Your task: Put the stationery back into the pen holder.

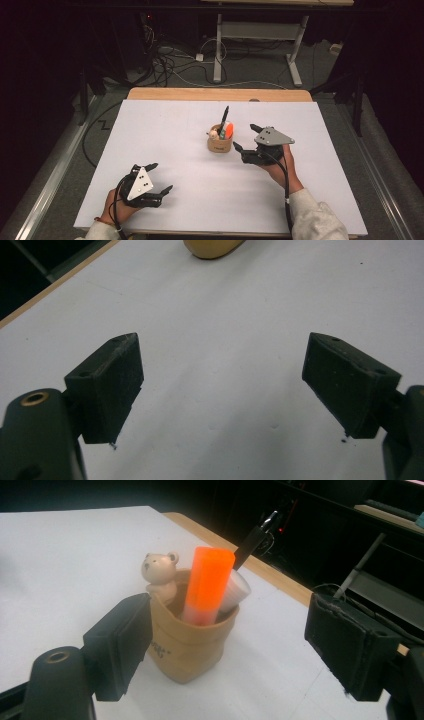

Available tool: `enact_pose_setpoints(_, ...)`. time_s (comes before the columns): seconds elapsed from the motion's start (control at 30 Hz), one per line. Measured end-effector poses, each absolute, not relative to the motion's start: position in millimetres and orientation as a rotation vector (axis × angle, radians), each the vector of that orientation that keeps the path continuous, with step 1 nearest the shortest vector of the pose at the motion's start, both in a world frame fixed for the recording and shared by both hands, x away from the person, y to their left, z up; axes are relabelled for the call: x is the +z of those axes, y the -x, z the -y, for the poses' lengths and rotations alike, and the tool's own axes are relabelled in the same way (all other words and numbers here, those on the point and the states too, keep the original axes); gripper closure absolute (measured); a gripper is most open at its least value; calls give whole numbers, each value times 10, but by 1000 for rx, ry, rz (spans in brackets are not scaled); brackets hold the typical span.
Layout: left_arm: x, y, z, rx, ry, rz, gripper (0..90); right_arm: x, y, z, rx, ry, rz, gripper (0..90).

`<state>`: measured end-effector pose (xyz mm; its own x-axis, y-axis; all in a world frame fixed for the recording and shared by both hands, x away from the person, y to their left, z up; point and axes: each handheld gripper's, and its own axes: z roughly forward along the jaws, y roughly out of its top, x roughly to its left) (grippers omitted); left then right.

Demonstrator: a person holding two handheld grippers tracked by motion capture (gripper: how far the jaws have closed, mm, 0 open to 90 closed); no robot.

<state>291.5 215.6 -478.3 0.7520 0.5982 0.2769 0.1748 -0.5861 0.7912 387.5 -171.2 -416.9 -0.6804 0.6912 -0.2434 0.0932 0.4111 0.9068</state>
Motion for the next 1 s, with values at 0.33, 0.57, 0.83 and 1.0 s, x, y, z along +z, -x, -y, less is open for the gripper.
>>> enact_pose_setpoints(0.33, -4782, -2913, -2160, 678, -2153, -580, 163, -4142, -3740, 1853, 1239, -629, -2106, 206)
enact_pose_setpoints(0.57, -4781, -2909, -2158, 682, -2157, -575, 162, -4150, -3651, 1921, 1223, -593, -2115, 206)
enact_pose_setpoints(0.83, -4782, -2906, -2157, 683, -2160, -573, 162, -4156, -3529, 2019, 1212, -569, -2103, 207)
enact_pose_setpoints(1.0, -4782, -2903, -2153, 682, -2160, -572, 162, -4179, -3451, 2088, 1209, -564, -2092, 220)
